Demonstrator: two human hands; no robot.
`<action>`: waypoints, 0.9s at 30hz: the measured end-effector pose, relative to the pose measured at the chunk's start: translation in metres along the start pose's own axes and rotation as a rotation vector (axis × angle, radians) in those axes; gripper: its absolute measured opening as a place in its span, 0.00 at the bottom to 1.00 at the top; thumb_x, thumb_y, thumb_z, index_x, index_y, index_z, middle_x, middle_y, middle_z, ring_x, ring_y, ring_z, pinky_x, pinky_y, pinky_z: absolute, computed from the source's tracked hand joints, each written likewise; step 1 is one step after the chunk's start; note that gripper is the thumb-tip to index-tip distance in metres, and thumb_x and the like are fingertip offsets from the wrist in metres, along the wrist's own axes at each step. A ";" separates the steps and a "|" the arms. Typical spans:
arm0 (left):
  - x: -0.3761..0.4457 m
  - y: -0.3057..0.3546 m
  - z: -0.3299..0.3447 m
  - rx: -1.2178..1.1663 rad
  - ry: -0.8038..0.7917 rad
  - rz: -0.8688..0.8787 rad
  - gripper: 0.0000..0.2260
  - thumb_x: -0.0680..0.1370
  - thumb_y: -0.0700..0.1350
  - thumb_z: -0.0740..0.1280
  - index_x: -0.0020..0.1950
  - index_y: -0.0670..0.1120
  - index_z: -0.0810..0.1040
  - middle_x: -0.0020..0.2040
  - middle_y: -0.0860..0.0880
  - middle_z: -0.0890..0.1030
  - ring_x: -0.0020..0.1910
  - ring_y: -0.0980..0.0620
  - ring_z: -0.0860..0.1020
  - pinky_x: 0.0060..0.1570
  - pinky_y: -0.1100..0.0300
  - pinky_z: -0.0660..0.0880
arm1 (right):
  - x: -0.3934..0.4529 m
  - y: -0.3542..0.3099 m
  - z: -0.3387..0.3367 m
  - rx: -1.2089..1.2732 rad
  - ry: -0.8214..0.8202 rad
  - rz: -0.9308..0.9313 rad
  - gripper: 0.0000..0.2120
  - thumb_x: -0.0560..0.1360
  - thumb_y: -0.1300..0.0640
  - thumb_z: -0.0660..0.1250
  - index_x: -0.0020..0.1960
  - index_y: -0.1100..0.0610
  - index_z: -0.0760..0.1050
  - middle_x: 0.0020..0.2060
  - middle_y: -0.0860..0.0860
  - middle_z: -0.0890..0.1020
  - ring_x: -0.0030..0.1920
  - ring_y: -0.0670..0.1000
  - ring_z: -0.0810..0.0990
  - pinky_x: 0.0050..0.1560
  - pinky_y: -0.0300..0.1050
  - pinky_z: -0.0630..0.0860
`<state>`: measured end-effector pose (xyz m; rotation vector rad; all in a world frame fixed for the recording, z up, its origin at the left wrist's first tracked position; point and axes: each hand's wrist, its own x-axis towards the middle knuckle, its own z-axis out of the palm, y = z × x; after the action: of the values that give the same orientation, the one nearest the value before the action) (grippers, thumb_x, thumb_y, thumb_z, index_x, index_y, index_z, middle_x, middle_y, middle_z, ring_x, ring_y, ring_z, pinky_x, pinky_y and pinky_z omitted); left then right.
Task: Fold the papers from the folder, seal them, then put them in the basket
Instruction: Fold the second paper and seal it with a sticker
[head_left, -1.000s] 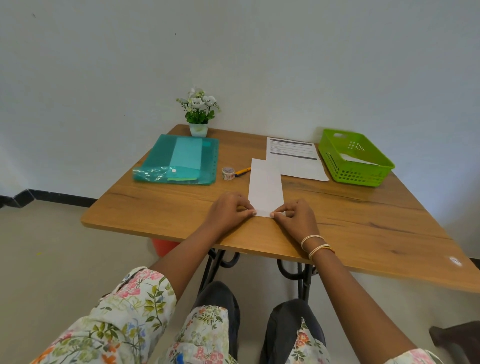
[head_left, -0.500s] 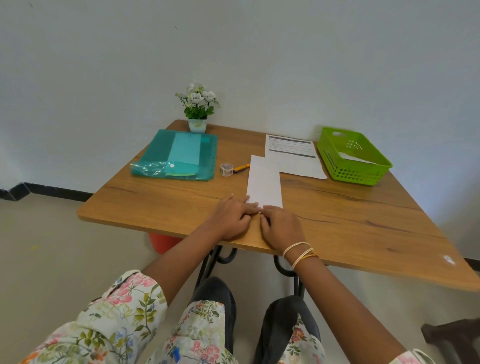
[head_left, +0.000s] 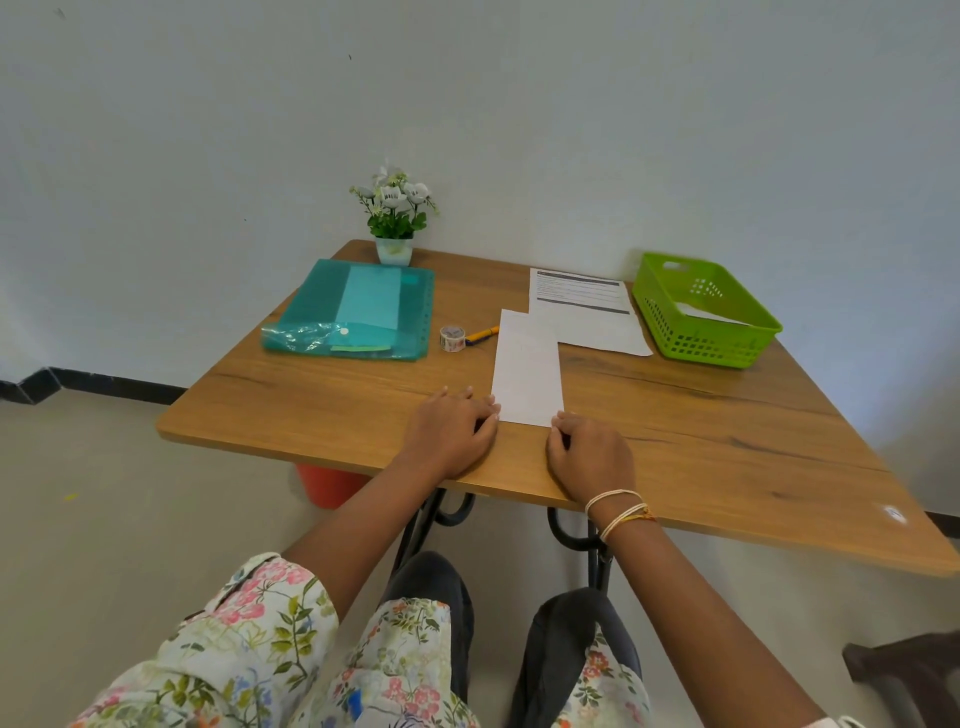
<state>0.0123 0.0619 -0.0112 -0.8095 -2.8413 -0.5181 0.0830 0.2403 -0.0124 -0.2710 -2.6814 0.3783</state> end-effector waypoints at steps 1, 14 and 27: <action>0.000 0.000 0.001 0.005 -0.002 0.004 0.18 0.82 0.54 0.54 0.69 0.53 0.73 0.69 0.55 0.73 0.72 0.54 0.66 0.73 0.52 0.58 | 0.001 -0.001 0.000 0.006 -0.017 0.009 0.15 0.78 0.52 0.60 0.59 0.54 0.80 0.57 0.49 0.83 0.53 0.51 0.81 0.51 0.45 0.78; 0.003 -0.004 0.003 -0.147 0.035 -0.034 0.15 0.81 0.51 0.60 0.67 0.55 0.76 0.68 0.57 0.74 0.72 0.56 0.67 0.68 0.53 0.66 | 0.079 -0.018 -0.022 0.937 -0.239 0.920 0.08 0.70 0.64 0.70 0.46 0.61 0.73 0.34 0.56 0.74 0.29 0.51 0.71 0.27 0.41 0.69; 0.003 0.006 0.005 -0.214 0.330 0.078 0.19 0.80 0.41 0.61 0.70 0.51 0.72 0.62 0.47 0.80 0.57 0.48 0.79 0.53 0.53 0.78 | 0.063 -0.043 -0.011 1.093 -0.420 0.708 0.10 0.74 0.53 0.70 0.51 0.59 0.78 0.35 0.51 0.80 0.34 0.48 0.75 0.33 0.39 0.71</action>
<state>0.0121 0.0697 -0.0130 -0.7805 -2.4729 -0.8667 0.0257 0.2178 0.0334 -0.8241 -2.1866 2.1615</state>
